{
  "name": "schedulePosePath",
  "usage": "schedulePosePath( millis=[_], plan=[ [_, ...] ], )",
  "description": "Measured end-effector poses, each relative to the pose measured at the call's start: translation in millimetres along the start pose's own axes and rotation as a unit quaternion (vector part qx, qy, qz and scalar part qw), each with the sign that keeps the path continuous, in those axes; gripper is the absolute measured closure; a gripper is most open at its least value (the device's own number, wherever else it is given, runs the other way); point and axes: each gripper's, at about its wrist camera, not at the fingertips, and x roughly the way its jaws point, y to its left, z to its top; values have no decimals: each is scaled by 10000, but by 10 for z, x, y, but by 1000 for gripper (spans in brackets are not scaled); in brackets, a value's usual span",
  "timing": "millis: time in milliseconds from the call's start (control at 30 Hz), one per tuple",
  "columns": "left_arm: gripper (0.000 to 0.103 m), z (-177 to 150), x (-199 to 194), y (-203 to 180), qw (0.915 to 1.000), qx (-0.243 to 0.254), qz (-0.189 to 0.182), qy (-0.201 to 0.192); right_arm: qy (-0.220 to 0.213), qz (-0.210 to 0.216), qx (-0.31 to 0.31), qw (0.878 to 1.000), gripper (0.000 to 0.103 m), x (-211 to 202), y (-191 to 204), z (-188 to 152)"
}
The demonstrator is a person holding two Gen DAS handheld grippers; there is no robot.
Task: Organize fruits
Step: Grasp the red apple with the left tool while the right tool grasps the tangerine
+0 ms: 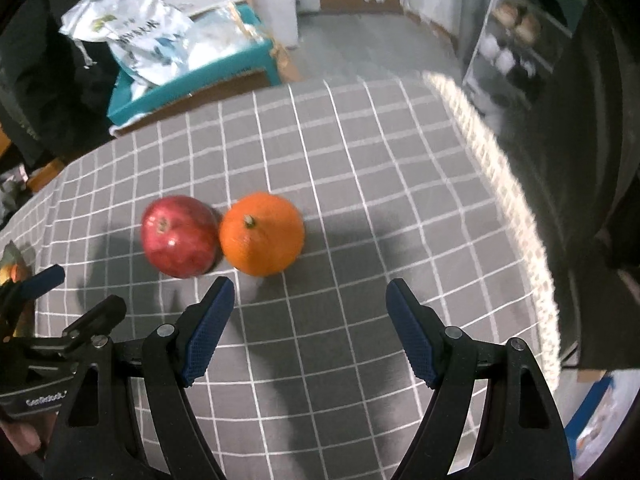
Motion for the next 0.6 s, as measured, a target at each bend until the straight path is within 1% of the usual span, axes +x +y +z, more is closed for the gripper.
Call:
schedulePosePath(
  millis=[133, 267, 433, 600],
  plan=[
    [1, 38, 108, -33, 9999, -5, -53, 104, 94, -63, 125, 9999, 25, 78, -79, 11],
    [1, 85, 188, -102, 9997, 29, -184, 140, 26, -158, 191, 9997, 25, 32, -143, 45],
    [1, 183, 298, -194, 9995, 124, -221, 187, -35, -169, 243, 9996, 25, 1, -185, 80],
    [1, 285, 394, -302, 9989, 274, -308, 218, -9, -172, 335, 9993, 25, 24, -234, 87]
  ],
)
